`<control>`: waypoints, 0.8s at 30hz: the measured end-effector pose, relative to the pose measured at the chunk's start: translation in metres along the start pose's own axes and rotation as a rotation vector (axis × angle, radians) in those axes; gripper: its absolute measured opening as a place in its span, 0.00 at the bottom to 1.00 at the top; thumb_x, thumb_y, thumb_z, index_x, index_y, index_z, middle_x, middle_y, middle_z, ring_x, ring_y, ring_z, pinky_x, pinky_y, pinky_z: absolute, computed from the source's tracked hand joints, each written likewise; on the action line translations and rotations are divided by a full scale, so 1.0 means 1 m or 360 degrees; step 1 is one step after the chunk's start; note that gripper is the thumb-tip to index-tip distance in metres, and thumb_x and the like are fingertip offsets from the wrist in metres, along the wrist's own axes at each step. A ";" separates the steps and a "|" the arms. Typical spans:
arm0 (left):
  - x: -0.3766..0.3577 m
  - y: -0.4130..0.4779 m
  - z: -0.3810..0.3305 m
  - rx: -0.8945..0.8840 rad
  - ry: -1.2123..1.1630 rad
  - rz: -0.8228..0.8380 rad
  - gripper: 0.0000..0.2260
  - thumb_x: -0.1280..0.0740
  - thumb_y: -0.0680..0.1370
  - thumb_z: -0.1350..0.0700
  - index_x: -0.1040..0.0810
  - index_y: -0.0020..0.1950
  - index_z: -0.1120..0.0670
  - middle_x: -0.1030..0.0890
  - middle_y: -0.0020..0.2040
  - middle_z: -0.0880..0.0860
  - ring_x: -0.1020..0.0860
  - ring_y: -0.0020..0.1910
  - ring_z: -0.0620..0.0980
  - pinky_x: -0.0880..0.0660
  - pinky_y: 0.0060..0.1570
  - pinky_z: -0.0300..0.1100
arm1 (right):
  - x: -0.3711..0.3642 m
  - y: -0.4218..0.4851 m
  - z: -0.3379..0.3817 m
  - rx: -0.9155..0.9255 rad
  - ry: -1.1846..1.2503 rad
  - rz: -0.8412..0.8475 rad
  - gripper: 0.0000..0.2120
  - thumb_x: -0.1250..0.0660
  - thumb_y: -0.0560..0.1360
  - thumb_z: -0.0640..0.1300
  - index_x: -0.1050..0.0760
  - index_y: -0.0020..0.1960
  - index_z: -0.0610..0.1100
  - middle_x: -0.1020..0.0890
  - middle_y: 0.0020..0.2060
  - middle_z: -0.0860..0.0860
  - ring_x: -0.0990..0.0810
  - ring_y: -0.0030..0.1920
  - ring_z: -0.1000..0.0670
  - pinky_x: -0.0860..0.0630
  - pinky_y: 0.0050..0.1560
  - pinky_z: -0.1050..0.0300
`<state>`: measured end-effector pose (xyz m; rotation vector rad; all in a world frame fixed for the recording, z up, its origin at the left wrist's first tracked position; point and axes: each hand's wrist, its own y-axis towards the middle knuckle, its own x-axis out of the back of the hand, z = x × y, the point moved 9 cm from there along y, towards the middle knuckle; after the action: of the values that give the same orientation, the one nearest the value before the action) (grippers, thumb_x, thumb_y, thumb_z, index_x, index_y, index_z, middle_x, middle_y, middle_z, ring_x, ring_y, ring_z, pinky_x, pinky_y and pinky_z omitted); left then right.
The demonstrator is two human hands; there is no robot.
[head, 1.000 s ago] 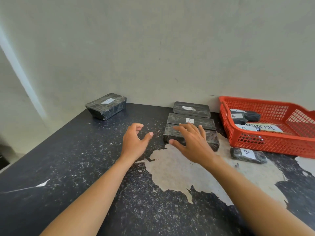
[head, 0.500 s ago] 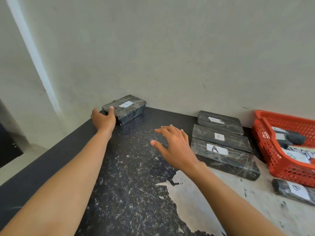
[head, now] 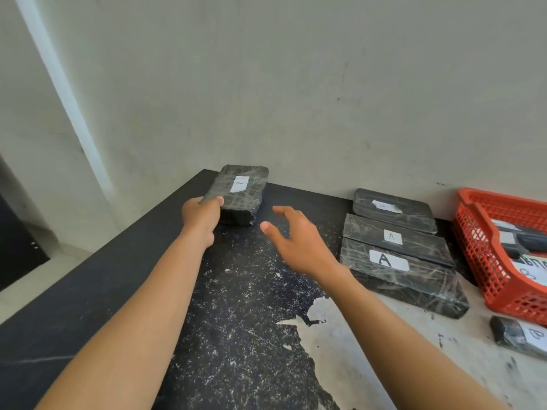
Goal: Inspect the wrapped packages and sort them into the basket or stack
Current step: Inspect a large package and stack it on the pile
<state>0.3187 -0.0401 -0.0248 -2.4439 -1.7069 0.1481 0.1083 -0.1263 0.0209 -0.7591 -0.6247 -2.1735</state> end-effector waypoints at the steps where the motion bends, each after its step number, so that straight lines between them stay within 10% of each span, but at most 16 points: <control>1: -0.004 -0.011 0.002 0.0018 -0.0055 0.0014 0.02 0.31 0.78 0.59 0.22 0.47 0.55 0.20 0.51 0.54 0.22 0.50 0.52 0.24 0.57 0.48 | 0.002 -0.002 0.000 -0.0015 0.0044 -0.0007 0.28 0.39 0.80 0.59 0.38 0.75 0.48 0.32 0.72 0.48 0.32 0.71 0.49 0.35 0.66 0.56; 8: -0.054 -0.099 -0.009 -0.0078 -0.0369 0.0232 0.06 0.31 0.78 0.58 0.24 0.53 0.57 0.18 0.49 0.53 0.20 0.46 0.48 0.21 0.53 0.47 | 0.043 -0.017 -0.005 -0.0122 0.0607 -0.0282 0.34 0.38 0.76 0.65 0.43 0.76 0.51 0.33 0.68 0.54 0.32 0.69 0.53 0.32 0.67 0.54; 12: -0.086 -0.133 -0.012 -0.0147 -0.0310 0.0411 0.15 0.27 0.75 0.54 0.26 0.58 0.58 0.19 0.55 0.56 0.18 0.53 0.51 0.20 0.54 0.48 | 0.089 -0.032 -0.016 -0.0171 0.0704 -0.0571 0.24 0.37 0.79 0.58 0.38 0.71 0.52 0.29 0.60 0.57 0.27 0.55 0.63 0.31 0.50 0.69; 20: -0.093 -0.151 -0.051 -0.0555 -0.0208 0.0425 0.34 0.33 0.79 0.48 0.49 0.79 0.45 0.46 0.80 0.48 0.37 0.75 0.49 0.36 0.63 0.44 | 0.149 -0.056 -0.054 -0.0177 0.0399 -0.0526 0.17 0.40 0.81 0.53 0.35 0.69 0.59 0.26 0.64 0.55 0.24 0.39 0.56 0.24 0.45 0.57; 24: -0.111 -0.143 -0.047 -0.0664 0.0005 0.0747 0.32 0.30 0.78 0.52 0.41 0.78 0.45 0.36 0.77 0.45 0.35 0.74 0.44 0.35 0.71 0.47 | 0.161 -0.062 -0.065 -0.0142 0.0381 -0.0451 0.14 0.38 0.81 0.52 0.32 0.66 0.61 0.21 0.60 0.52 0.19 0.53 0.45 0.21 0.55 0.41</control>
<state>0.1567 -0.0992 0.0467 -3.1118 -1.2255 -0.1787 -0.0493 -0.2071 0.0719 -0.4651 -0.5396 -2.5190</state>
